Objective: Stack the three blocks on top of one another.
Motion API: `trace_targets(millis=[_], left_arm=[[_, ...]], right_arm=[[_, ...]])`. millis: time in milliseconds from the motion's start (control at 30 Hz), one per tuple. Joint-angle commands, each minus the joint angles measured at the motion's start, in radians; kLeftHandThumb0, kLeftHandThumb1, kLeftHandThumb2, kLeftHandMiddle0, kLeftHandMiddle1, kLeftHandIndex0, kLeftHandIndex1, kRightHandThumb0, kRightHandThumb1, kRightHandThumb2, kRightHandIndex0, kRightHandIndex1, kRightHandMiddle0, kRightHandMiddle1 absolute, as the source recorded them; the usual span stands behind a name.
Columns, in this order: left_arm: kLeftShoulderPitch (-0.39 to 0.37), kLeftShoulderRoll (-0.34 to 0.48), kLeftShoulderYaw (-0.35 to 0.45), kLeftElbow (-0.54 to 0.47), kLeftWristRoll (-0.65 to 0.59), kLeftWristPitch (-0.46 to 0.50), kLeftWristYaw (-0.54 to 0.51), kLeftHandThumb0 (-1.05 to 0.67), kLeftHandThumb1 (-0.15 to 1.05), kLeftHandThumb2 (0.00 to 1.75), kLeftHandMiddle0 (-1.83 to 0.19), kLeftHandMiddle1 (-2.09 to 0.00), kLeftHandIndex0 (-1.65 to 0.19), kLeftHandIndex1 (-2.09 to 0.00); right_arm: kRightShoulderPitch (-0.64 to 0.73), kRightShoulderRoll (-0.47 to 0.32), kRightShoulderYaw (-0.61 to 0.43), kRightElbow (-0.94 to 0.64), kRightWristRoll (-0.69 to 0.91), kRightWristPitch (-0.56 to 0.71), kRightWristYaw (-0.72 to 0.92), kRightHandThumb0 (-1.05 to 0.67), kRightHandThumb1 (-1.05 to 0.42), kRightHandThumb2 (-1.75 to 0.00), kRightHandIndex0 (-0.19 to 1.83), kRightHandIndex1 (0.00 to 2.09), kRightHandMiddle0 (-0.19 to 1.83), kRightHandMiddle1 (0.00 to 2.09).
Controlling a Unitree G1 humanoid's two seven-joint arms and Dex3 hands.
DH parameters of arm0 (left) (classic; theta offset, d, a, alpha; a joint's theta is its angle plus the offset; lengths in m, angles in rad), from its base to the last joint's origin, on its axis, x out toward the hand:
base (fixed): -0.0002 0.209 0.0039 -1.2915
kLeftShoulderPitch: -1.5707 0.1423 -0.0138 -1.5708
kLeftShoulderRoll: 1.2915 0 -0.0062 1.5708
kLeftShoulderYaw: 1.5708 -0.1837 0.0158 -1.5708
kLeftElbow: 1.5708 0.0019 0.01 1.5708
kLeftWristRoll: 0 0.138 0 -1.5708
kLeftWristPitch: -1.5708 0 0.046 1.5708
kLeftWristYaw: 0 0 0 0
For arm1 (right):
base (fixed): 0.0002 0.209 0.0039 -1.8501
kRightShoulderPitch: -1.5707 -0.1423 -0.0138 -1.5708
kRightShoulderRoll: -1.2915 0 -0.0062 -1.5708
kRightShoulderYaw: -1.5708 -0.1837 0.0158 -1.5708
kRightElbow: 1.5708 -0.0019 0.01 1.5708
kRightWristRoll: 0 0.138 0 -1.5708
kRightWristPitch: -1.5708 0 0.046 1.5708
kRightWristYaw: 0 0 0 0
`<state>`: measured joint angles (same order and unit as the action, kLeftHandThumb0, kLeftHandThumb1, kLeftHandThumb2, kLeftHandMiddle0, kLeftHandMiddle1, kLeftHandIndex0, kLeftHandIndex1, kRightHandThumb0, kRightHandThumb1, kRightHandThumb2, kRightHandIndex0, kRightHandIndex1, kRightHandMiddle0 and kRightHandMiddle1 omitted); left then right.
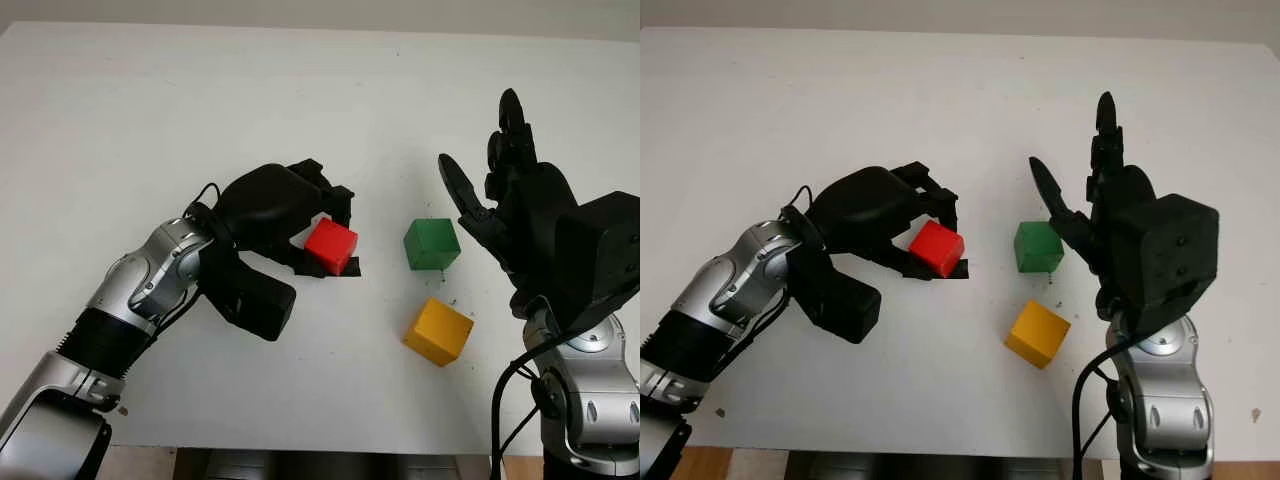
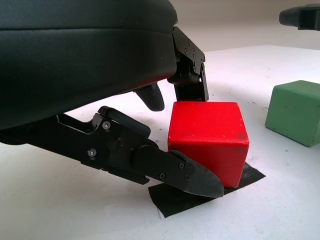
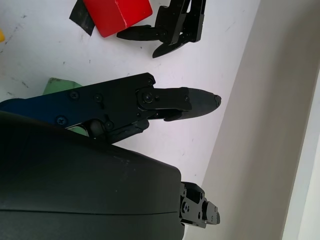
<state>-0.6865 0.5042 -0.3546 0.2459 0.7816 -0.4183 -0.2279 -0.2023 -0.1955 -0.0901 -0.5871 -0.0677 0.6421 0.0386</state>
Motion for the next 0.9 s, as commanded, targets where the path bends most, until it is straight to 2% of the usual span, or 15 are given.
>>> trace_targets(millis=[0, 167, 233, 300, 400, 467, 567, 867], left_arm=[[0.012, 0.001, -0.015, -0.01, 0.008, -0.005, 0.014, -0.5, 1.05, 0.18, 0.04, -1.07, -0.53, -1.61], [0.004, 0.015, -0.021, -0.017, -0.008, 0.002, -0.052, -0.52, 1.05, 0.18, 0.02, -1.0, -0.53, -1.78], [0.002, 0.023, -0.025, -0.028, -0.013, 0.014, -0.102, -0.57, 1.05, 0.13, -0.01, -0.91, -0.53, -1.75], [0.001, 0.038, -0.029, -0.042, -0.02, 0.013, -0.157, -0.7, 1.05, 0.11, -0.04, -0.72, -0.47, -1.39], [-0.006, 0.066, -0.035, -0.067, -0.044, 0.01, -0.261, -0.88, 1.05, 0.18, -0.04, -0.24, -0.38, -0.6], [-0.006, 0.076, -0.034, -0.086, -0.057, 0.015, -0.3, -0.91, 1.05, 0.19, -0.04, -0.13, -0.38, -0.36], [-0.008, 0.081, -0.031, -0.091, -0.064, 0.012, -0.313, -0.91, 1.05, 0.2, 0.0, -0.07, -0.3, -0.21], [-0.017, 0.071, -0.026, -0.071, -0.086, 0.028, -0.321, -0.88, 1.05, 0.16, 0.08, -0.03, -0.13, -0.08]], right_arm=[[0.01, -0.002, 0.001, -0.017, -0.004, 0.003, -0.001, -0.47, -1.05, -0.32, -0.16, 0.06, -0.16, 0.06], [0.011, 0.003, 0.0, -0.019, -0.006, 0.01, -0.004, -0.48, -1.05, -0.31, -0.15, 0.06, -0.15, 0.06], [0.013, 0.002, 0.001, -0.02, -0.007, 0.007, -0.003, -0.48, -1.05, -0.31, -0.15, 0.06, -0.15, 0.06], [0.014, -0.001, 0.003, -0.021, -0.009, 0.007, -0.002, -0.48, -1.05, -0.31, -0.15, 0.06, -0.14, 0.06], [0.015, -0.001, 0.003, -0.02, -0.009, 0.008, -0.001, -0.48, -1.05, -0.31, -0.15, 0.06, -0.14, 0.06], [0.016, -0.002, 0.003, -0.022, -0.01, 0.011, -0.002, -0.48, -1.05, -0.31, -0.15, 0.06, -0.14, 0.06], [0.017, -0.004, 0.006, -0.022, -0.017, 0.015, -0.003, -0.49, -1.05, -0.3, -0.13, 0.07, -0.13, 0.06], [0.018, -0.002, 0.0, -0.021, -0.012, 0.01, 0.0, -0.48, -1.05, -0.31, -0.14, 0.06, -0.14, 0.05]])
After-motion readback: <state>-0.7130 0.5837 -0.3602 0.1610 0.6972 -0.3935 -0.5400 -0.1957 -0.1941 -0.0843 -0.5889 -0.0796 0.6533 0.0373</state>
